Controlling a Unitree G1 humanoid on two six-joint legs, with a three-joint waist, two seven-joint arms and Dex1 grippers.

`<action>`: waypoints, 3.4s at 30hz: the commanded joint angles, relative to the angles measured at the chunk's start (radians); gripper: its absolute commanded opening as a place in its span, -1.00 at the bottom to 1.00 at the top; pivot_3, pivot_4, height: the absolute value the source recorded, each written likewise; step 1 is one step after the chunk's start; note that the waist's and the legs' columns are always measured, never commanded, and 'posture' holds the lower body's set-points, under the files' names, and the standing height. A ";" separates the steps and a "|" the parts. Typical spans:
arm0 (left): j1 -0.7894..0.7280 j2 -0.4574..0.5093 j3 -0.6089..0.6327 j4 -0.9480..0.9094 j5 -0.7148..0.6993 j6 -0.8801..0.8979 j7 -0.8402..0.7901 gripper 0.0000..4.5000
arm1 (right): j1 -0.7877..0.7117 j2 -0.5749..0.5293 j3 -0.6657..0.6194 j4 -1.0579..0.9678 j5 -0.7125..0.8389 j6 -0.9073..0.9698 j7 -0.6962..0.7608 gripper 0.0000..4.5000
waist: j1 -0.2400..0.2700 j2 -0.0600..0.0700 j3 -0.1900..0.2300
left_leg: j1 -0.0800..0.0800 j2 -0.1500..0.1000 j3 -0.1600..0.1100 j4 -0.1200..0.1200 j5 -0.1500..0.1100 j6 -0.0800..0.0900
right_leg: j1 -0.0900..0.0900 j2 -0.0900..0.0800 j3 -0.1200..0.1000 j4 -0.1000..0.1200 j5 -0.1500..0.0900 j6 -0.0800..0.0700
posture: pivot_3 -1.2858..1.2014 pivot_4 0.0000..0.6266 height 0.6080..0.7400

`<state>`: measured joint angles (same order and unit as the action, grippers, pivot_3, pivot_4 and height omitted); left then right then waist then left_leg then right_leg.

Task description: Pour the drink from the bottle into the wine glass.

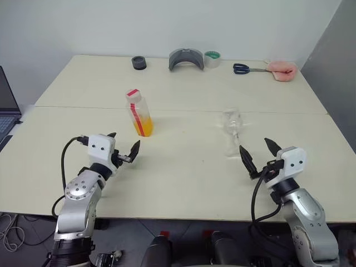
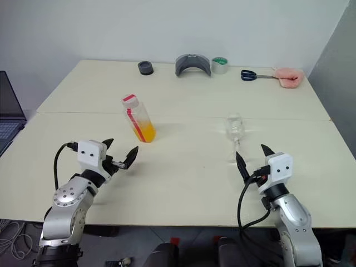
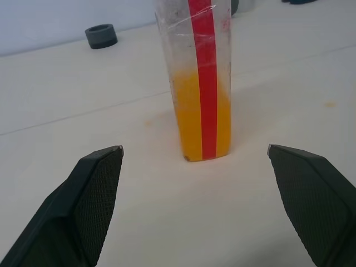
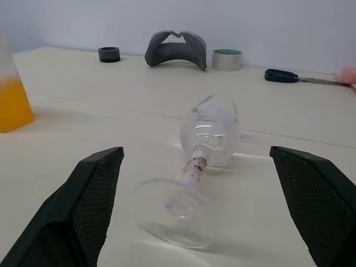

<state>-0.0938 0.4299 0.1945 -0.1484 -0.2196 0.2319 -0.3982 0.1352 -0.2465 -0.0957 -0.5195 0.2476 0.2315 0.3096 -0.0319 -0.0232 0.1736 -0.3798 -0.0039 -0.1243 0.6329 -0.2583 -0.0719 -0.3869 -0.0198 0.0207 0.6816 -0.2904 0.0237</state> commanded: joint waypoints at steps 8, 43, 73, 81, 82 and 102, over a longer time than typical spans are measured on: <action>-0.013 0.007 -0.028 -0.028 0.036 -0.024 -0.001 0.99 | -0.011 -0.005 0.002 -0.027 0.008 -0.010 0.003 1.00 | 0.000 0.000 0.000 | 0.000 0.000 0.000 0.000 0.000 0.000 | 0.000 0.000 0.000 0.000 0.000 0.000 | 0.03 -0.52 1.00; -0.111 -0.043 -0.008 0.033 0.011 0.049 0.064 0.99 | -0.127 -0.158 0.064 -0.155 0.269 0.214 0.196 1.00 | 0.000 0.000 0.000 | 0.000 -0.001 -0.001 0.001 0.000 0.000 | 0.001 0.000 -0.001 0.000 0.000 0.000 | 0.03 -0.52 1.00; -0.449 -0.110 -0.048 0.392 0.047 -0.026 0.079 0.99 | -0.230 -0.264 0.117 -0.131 0.308 0.255 0.310 1.00 | 0.000 -0.001 0.000 | -0.001 -0.001 -0.002 0.002 0.000 0.000 | 0.001 0.000 -0.002 0.000 0.000 0.000 | 0.03 -0.52 1.00; -0.543 -0.131 -0.057 0.498 0.079 -0.089 0.119 0.99 | -0.228 -0.260 0.116 -0.118 0.298 0.255 0.320 1.00 | 0.000 -0.001 0.000 | -0.001 -0.001 -0.002 0.003 0.000 0.000 | 0.001 0.000 -0.003 0.000 0.000 0.000 | 0.03 -0.52 1.00; -0.554 -0.134 -0.059 0.509 0.080 -0.093 0.120 0.99 | -0.227 -0.260 0.116 -0.118 0.297 0.256 0.321 1.00 | 0.000 -0.001 0.000 | -0.001 -0.001 -0.002 0.003 0.000 0.000 | 0.001 0.000 -0.003 0.000 0.000 0.000 | 0.03 -0.52 1.00; -0.580 -0.135 -0.073 0.519 0.126 -0.102 0.171 0.99 | -0.251 -0.270 0.109 -0.139 0.305 0.305 0.310 1.00 | 0.000 -0.001 0.000 | -0.002 -0.002 -0.003 0.003 0.000 0.000 | 0.001 0.000 -0.003 0.000 0.000 0.000 | 0.03 -0.52 1.00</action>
<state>-0.6614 0.2853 0.1207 0.4114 -0.1069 0.1436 -0.2437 -0.0994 -0.5100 0.0249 -0.6177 0.5344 0.5356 0.6264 -0.0318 -0.0240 0.1735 -0.3818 -0.0056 -0.1269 0.6365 -0.2580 -0.0722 -0.3859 -0.0202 0.0180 0.6816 -0.2903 0.0238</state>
